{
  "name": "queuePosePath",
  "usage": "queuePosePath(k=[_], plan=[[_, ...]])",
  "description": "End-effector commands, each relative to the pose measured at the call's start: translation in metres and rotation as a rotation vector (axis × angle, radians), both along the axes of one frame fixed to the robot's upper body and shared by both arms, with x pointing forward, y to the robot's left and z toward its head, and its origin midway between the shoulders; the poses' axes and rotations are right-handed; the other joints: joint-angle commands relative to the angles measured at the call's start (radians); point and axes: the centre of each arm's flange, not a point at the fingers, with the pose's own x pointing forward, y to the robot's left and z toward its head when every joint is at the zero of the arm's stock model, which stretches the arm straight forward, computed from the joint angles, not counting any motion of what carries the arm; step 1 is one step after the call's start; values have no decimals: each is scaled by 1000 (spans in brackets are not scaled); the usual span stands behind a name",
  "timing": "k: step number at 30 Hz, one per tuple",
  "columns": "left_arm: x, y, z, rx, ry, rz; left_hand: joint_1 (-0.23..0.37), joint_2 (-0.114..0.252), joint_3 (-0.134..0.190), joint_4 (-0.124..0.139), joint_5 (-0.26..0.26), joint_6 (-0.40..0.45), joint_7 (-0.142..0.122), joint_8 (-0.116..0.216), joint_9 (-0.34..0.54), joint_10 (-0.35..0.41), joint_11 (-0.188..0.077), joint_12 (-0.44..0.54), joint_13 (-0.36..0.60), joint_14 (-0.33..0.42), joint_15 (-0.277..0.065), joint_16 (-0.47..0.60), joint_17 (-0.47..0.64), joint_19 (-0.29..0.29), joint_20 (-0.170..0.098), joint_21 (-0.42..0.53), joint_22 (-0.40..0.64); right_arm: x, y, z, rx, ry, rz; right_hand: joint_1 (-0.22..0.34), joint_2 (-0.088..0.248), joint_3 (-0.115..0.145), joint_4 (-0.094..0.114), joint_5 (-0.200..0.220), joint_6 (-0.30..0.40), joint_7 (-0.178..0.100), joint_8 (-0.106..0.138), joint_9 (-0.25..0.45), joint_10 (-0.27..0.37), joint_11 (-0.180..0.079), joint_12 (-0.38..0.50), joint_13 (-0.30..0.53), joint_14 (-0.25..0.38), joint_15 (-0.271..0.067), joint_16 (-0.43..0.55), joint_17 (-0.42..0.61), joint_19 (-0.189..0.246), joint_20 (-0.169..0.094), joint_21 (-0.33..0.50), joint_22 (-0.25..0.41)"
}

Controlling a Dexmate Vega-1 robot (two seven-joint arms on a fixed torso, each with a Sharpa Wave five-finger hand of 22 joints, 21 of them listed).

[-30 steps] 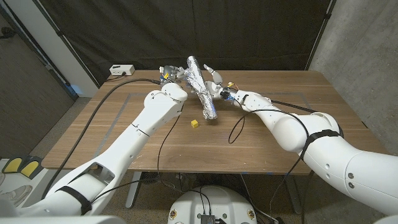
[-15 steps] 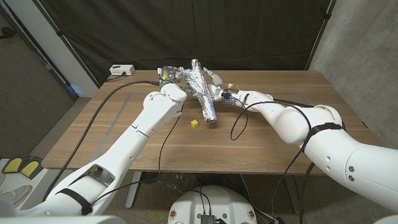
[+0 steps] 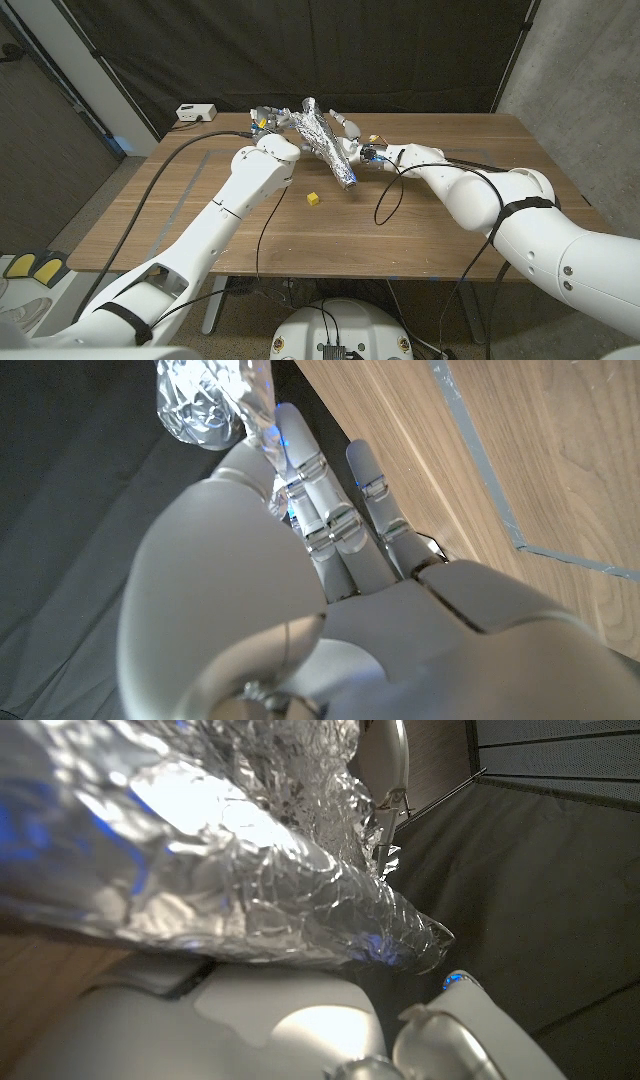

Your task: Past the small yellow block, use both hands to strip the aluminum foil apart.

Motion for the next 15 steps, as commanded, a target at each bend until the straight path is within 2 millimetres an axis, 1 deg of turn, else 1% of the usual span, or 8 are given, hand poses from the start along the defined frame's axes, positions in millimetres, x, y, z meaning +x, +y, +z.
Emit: queuePosePath(k=[1, 2, 3, 4, 6, 11, 14, 15], plan=[[-9, 3, 8, 16, -27, 27, 7, -2, 11, 2, 9, 48, -8, 31, 17, 21, -19, -4, 11, 8, -2, -2, 2, 3, -40, 7, 2, 3, -7, -4, -18, 40, -21, 29, 8, 8, -13, 8, 2, -1, 13, 0, 3, -2, 14, 0, 15, -13, 1, 3, 21, -16, 7, 5], [-10, 3, 9, 19, -31, 24, 8, -3, 12, 2, 9, 56, -12, 37, 19, 22, -20, -5, 12, 8, -2, -2, 2, 3, -40, 7, 2, 3, -8, -5, -17, 47, -25, 31, 10, 9, -14, 8, 3, -1, 13, 0, 6, -3, 15, 0, 17, -14, 2, 3, 23, -18, 7, 5], [-11, 3, 10, 23, -33, 21, 9, -4, 15, 2, 10, 90, -30, 60, 31, 21, -19, -7, 17, 8, -2, -4, 2, 0, -39, 10, 3, 4, -8, -6, -15, 49, -30, 32, 11, 9, -15, 8, 4, 0, 14, 0, 8, -3, 16, -1, 17, -14, 1, 3, 25, -20, 8, 5], [-12, 3, 11, 27, -37, 19, 12, -7, 18, 2, 11, 157, -40, 106, 51, 21, -20, -10, 24, 7, -2, -6, 2, -5, -39, 14, 3, 5, -8, -6, -13, 52, -35, 35, 12, 10, -17, 9, 6, -1, 15, 1, 9, -3, 17, -1, 20, -14, 2, 3, 29, -24, 8, 5], [-13, 4, 13, 41, -39, 11, 13, -11, 18, 2, 11, 195, -41, 128, 52, 18, -18, -13, 29, 10, -1, -5, 4, -9, -36, 16, 3, 6, -8, -7, -6, 54, -45, 38, 14, 10, -19, 9, 19, 1, 21, 1, 15, -3, 20, -2, 20, -14, 2, 3, 31, -27, 8, 5], [-17, 3, 20, 70, -57, 4, 14, -14, 16, 2, 10, 211, -43, 145, 54, 20, -16, -16, 33, 11, 0, -4, 5, -7, -37, 21, 4, 8, -6, -8, 16, 63, -61, 48, 19, 11, -25, 9, 62, 9, 38, 2, 46, -4, 34, -4, 39, -23, 7, 2, 40, -35, 7, 6], [-18, 3, 25, 92, -65, 4, 15, -14, 15, 3, 10, 209, -43, 149, 56, 19, -16, -17, 35, 11, 0, -4, 5, -10, -35, 21, 3, 10, -3, -10, 62, 73, -79, 60, 27, 14, -33, 9, 97, 11, 49, 3, 90, -15, 53, -5, 82, -43, 19, 2, 50, -48, 6, 9], [-17, 2, 27, 100, -71, 6, 15, -14, 15, 3, 10, 207, -44, 149, 56, 18, -17, -18, 36, 10, 0, -4, 6, -11, -36, 22, 3, 12, -1, -10, 84, 70, -91, 66, 32, 16, -36, 8, 124, 13, 58, 4, 136, -24, 72, -6, 115, -53, 27, 3, 62, -63, 10, 11]])
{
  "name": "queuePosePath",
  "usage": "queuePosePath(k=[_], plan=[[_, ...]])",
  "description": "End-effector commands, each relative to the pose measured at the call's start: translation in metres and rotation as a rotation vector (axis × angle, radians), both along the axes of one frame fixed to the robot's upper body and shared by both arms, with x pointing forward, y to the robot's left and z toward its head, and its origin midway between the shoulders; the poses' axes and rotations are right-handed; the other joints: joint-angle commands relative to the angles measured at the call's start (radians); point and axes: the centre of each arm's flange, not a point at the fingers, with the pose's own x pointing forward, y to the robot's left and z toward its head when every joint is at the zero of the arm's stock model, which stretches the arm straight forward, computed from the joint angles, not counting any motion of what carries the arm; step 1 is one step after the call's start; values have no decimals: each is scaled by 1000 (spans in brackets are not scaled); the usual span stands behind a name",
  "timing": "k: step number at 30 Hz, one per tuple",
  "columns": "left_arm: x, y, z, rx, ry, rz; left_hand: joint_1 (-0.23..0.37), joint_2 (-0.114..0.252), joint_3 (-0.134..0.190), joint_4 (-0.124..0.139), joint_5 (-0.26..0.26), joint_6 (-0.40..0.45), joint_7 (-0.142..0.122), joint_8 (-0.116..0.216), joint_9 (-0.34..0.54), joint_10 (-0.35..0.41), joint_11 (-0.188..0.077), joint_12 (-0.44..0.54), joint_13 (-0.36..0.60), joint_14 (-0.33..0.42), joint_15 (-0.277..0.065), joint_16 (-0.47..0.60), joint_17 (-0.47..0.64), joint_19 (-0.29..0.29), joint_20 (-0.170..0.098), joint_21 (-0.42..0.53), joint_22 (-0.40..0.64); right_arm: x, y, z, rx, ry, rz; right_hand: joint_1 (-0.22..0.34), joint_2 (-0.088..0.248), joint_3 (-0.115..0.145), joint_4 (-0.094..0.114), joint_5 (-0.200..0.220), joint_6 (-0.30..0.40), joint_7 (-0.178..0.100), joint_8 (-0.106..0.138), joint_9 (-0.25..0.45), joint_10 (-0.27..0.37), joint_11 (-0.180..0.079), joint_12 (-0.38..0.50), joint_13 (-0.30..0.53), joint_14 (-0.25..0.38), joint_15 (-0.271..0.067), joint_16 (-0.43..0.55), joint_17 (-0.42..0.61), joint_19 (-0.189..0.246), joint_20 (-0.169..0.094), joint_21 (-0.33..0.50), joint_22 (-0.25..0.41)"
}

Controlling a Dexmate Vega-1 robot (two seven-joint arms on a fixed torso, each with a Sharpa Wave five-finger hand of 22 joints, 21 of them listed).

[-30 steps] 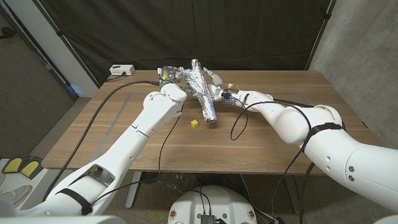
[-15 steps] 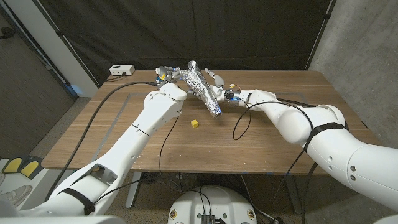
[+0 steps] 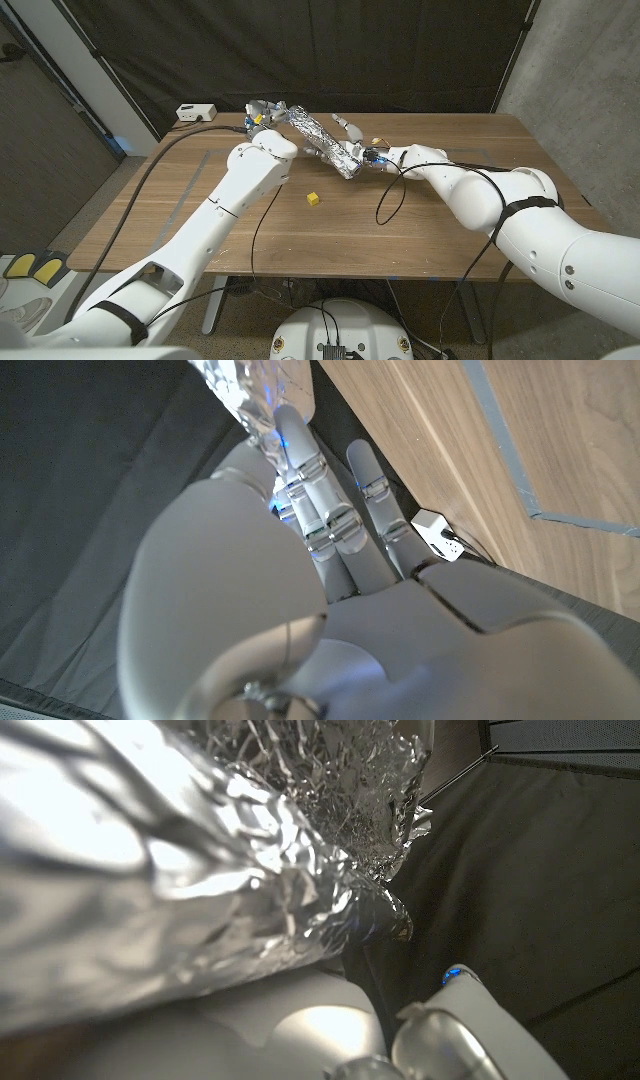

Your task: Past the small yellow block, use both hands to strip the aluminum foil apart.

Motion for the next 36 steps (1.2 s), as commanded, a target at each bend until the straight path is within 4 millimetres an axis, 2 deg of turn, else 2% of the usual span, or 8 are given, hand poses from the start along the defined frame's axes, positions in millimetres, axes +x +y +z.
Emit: queuePosePath(k=[1, 2, 4, 6, 10, 20, 26, 36], plan=[[-6, -2, 15, 70, -37, -5, 5, -3, 3, -1, 6, 4, 9, 7, 5, 10, -16, -4, 6, 6, -3, -4, 6, -6, -30, 6, 3, 7, 7, -4, 101, 27, -64, 25, 14, 6, -14, 7, 82, 10, 29, 4, 109, -24, 48, 0, 96, -36, 29, 3, 26, -36, 6, 8], [-7, -2, 17, 78, -38, -3, 4, -2, 3, 0, 6, 1, 9, 7, 5, 9, -15, -5, 6, 6, -3, -5, 6, -8, -31, 6, 3, 6, 7, -4, 103, 31, -58, 39, 28, 15, -20, 8, 126, 15, 42, 4, 142, -32, 61, 0, 130, -54, 37, 4, 31, -44, 9, 11], [-7, -3, 19, 86, -42, -1, 4, -2, 2, 1, 6, -1, 7, 9, 5, 8, -17, -7, 8, 3, -3, -6, 6, -10, -31, 7, 3, 7, 7, -3, 100, 26, -61, 42, 26, 14, -23, 7, 165, 25, 50, 1, 205, -31, 84, 1, 180, -64, 50, 3, 62, -66, 23, 15], [-7, -4, 22, 93, -46, 0, 4, -1, 2, 1, 6, -2, 6, 11, 6, 8, -18, -7, 9, 2, -3, -6, 6, -10, -31, 7, 3, 7, 7, -2, 92, 31, -60, 48, 32, 17, -25, 7, 195, 34, 56, 0, 240, -38, 97, 4, 219, -78, 60, 4, 72, -86, 32, 20], [-9, -5, 28, 110, -69, -7, 4, 0, 2, 3, 6, -6, 7, 15, 6, 9, -17, -9, 12, 1, -4, -7, 7, -15, -30, 8, 3, 7, 7, -2, 100, 34, -63, 55, 37, 22, -28, 7, 205, 38, 58, -1, 236, -32, 94, 4, 221, -78, 58, 4, 76, -94, 37, 24], [-17, -11, 40, 164, -147, -54, 6, 1, 2, 3, 5, -9, 7, 26, 8, 11, -18, -12, 19, 0, -4, -9, 8, -19, -34, 10, 2, 10, 9, -2, 122, 45, -96, 57, 44, 25, -29, 2, 199, 32, 45, -1, 180, -31, 63, -4, 176, -64, 30, 4, 53, -78, 37, 30], [-21, -14, 46, 176, -177, -51, 6, 1, 2, 4, 5, -14, 6, 32, 9, 11, -20, -15, 23, 0, -4, -10, 9, -22, -34, 11, 2, 13, 9, -4, 146, 50, -119, 31, 35, 13, -18, -5, 180, 18, 30, 2, 130, -27, 40, -4, 123, -48, 4, 5, 22, -50, 27, 28], [-23, -18, 49, 185, -212, -39, 6, 3, 2, 6, 5, -20, 7, 44, 10, 11, -20, -19, 30, 0, -4, -12, 11, -23, -36, 13, 1, 13, 7, -5, 156, 58, -121, -1, 23, -4, -4, -8, 172, 11, 23, 4, 114, -26, 34, -3, 105, -33, -2, 6, 15, -37, 19, 23]])
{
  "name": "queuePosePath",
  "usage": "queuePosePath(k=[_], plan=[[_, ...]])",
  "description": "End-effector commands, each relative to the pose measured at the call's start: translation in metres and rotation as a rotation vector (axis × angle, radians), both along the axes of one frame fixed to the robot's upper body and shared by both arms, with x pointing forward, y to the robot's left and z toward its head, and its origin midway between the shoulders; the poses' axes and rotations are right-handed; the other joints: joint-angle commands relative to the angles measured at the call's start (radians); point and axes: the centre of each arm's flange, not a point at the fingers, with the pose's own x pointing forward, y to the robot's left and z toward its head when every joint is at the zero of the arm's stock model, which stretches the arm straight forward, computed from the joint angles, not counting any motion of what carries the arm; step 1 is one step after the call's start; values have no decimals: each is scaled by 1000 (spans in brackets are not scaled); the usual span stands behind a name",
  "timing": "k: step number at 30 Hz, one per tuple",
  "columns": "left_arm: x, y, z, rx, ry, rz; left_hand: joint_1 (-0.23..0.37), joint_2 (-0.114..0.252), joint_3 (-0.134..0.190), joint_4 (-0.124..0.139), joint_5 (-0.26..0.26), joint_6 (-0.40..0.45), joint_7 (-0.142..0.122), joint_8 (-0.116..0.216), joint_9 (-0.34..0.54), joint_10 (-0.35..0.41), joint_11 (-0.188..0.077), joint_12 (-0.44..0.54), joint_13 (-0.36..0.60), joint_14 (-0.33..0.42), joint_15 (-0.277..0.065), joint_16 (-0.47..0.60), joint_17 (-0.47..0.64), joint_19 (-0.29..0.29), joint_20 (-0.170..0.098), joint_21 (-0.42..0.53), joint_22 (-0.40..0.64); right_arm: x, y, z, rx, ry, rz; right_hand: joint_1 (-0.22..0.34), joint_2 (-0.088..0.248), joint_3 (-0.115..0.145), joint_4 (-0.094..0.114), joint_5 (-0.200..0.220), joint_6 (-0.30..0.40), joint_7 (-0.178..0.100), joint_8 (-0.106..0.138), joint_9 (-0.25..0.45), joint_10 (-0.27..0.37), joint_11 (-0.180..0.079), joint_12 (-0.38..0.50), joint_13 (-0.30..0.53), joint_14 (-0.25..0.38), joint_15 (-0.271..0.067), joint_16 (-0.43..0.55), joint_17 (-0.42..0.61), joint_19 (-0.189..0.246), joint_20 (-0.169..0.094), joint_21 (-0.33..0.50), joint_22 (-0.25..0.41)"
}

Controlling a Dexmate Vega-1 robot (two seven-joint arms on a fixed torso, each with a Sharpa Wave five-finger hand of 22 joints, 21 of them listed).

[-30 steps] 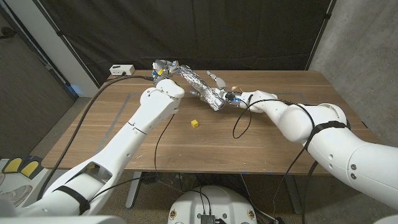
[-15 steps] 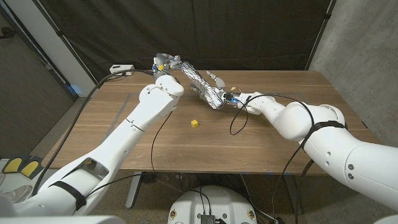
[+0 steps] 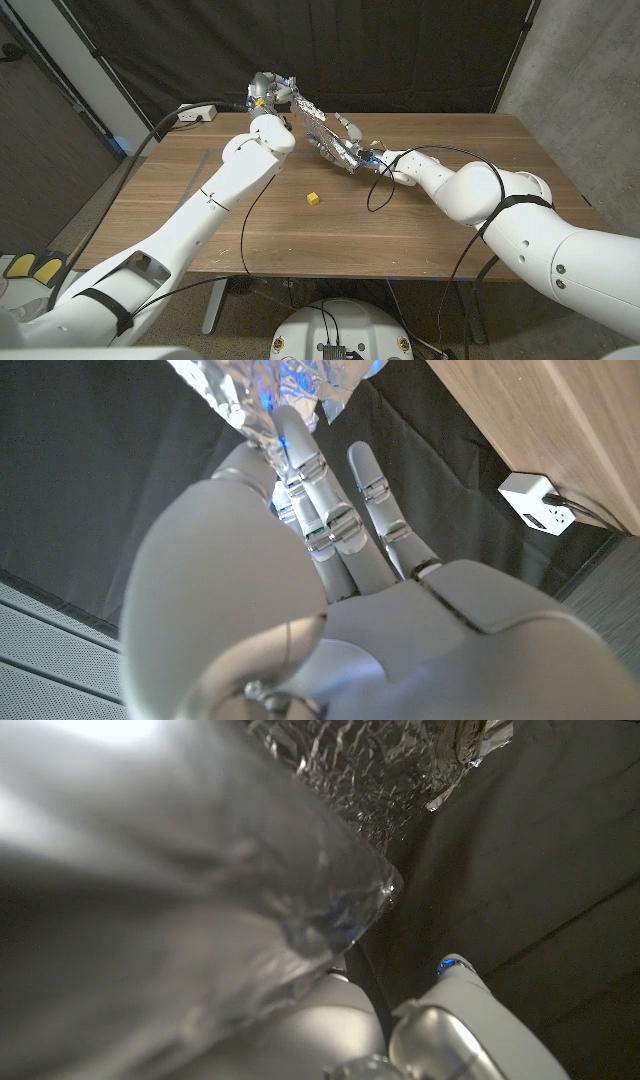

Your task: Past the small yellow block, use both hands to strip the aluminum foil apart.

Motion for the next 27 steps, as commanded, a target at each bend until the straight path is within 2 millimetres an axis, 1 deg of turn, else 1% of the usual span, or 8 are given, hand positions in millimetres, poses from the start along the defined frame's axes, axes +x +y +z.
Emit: queuePosePath(k=[1, 14, 24, 27], plan=[[-5, -6, 8, 19, -55, 5, 7, 4, 2, 6, 6, -5, 2, 8, 3, 14, -20, -1, 5, 0, -4, -1, 2, -4, -38, 5, 0, 1, -1, -3, 16, 11, -11, -13, -5, -6, 3, -4, -5, -4, -5, 2, -6, -2, -2, 2, -9, 1, -1, 4, 2, 9, -4, -1], [-10, -10, 14, 27, -85, -15, 5, 5, 2, 7, 5, -10, 2, 23, 5, 15, -18, -6, 13, 0, -5, -4, 4, -6, -40, 6, 0, 1, -4, -5, 27, 13, -6, -30, -5, -12, 11, -3, -17, -5, -13, 3, -20, -2, -7, 3, -20, 5, -5, 5, 1, 14, -7, -4], [-19, -15, 18, 46, -129, -28, 5, 7, 2, 8, 5, -14, -1, 36, 6, 23, -17, -7, 20, 0, -5, -5, 6, -7, -41, 6, -1, 1, -4, -6, 41, 9, -2, -35, -3, -14, 14, -2, -16, -5, -13, 4, -17, 0, -6, 3, -21, 4, -4, 5, 1, 15, -8, -6], [-22, -16, 19, 51, -144, -30, 6, 8, 3, 8, 6, -15, 2, 39, 7, 24, -16, -8, 21, 0, -5, -6, 6, -6, -41, 6, -2, 0, -4, -6, 41, 6, 2, -36, -3, -14, 15, -2, -15, -6, -13, 4, -15, 1, -5, 3, -22, 3, -4, 5, 1, 15, -9, -6]])
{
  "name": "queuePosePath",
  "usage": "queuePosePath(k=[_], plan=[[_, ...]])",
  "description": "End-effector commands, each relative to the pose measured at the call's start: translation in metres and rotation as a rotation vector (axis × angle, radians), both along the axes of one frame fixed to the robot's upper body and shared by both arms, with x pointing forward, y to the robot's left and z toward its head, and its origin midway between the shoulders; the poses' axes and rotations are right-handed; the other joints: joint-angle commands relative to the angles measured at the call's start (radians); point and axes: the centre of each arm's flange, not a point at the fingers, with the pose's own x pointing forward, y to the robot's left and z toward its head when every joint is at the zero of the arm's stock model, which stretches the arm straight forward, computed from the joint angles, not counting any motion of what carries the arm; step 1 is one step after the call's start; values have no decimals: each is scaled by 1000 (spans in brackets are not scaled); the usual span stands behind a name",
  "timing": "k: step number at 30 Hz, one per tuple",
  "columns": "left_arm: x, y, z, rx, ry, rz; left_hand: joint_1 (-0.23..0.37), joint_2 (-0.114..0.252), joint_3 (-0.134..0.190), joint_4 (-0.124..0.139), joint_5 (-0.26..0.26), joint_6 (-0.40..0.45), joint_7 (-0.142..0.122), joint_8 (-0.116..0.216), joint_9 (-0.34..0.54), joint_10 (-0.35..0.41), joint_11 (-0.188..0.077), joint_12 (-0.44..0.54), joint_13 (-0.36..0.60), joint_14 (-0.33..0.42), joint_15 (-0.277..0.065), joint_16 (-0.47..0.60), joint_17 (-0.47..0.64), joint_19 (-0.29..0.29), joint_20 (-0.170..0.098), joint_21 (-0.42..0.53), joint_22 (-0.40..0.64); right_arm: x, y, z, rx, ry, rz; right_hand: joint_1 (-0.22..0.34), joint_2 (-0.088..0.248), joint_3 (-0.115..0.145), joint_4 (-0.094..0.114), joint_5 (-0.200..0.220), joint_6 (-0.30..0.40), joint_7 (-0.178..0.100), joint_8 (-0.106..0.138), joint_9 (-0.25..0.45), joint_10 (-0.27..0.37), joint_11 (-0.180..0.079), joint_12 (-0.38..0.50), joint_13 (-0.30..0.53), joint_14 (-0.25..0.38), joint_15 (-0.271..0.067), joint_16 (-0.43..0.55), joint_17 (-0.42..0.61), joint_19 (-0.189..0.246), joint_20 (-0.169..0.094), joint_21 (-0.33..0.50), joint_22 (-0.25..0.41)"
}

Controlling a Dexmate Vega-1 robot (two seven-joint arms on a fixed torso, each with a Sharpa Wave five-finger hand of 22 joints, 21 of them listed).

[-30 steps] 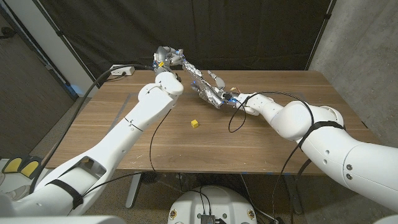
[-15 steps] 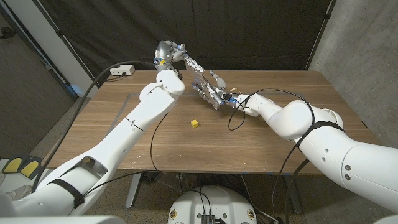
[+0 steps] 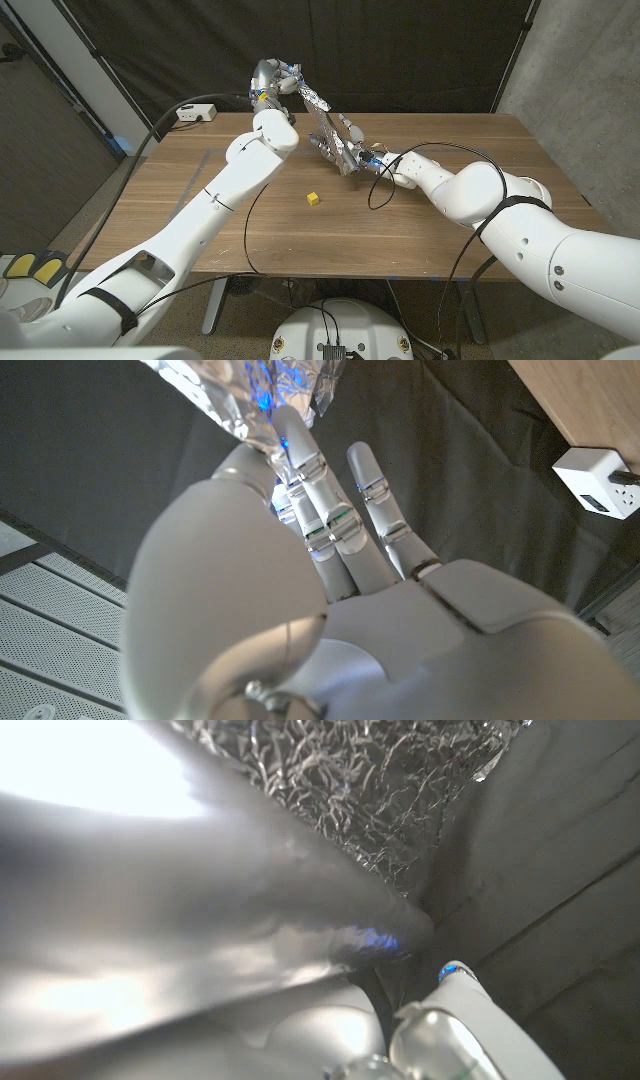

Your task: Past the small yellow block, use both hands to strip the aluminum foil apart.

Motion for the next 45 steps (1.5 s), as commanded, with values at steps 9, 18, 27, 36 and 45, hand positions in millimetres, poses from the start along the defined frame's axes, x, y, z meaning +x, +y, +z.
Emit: queuePosePath(k=[9, 18, 27, 36, 45], plan=[[-19, -9, 4, 24, -89, -17, 5, 9, 3, 9, 6, -10, -2, 21, 4, 28, -14, -2, 11, 1, -5, -7, 7, -2, -47, 6, 3, -2, -1, -2, 5, -13, 22, -12, -2, -2, 3, 3, -2, 1, -6, 5, 1, 7, -1, 3, -7, -4, -4, 6, 3, 4, -4, 2], [-26, -10, 3, 19, -137, -3, 3, 11, 3, 10, 7, -15, -5, 31, 4, 28, -19, -5, 16, 1, -5, -9, 8, -1, -46, 6, 2, -3, -1, -2, -1, -16, 29, -12, 0, -2, 4, 3, -2, 3, -7, 5, 2, 9, -1, 4, -7, -4, -3, 6, 5, 3, -4, 2], [-32, -9, 2, 14, -168, 16, 0, 11, 3, 11, 7, -16, -5, 42, 4, 34, -18, -9, 18, 2, -6, -10, 9, 0, -49, 5, 2, -3, 1, -1, -7, -18, 30, -12, 1, -2, 3, 4, 0, 4, -7, 6, 3, 8, -1, 4, -7, -3, -2, 6, 5, 1, -5, 1], [-37, -11, -1, 38, -155, 96, -11, 12, 4, 17, 8, -57, -17, 36, -2, 34, -33, -16, 23, -9, -4, -19, 9, -16, -35, 0, 2, -4, 2, 0, -8, -24, 39, -12, 2, -2, 3, 5, 1, 5, -7, 6, 4, 9, -1, 4, -7, -3, -2, 6, 6, 0, -6, 0], [-41, -20, -2, 162, -66, 222, -426, -113, -184, 177, 14, -721, -57, -432, -241, -800, 114, -217, 67, -907, 157, -178, 40, -512, 170, -159, 16, -6, 2, -1, -6, -30, 56, -12, 2, -3, 3, 5, 3, 6, -8, 6, 4, 9, -1, 4, -5, -3, -1, 6, 6, 0, -7, 0]])
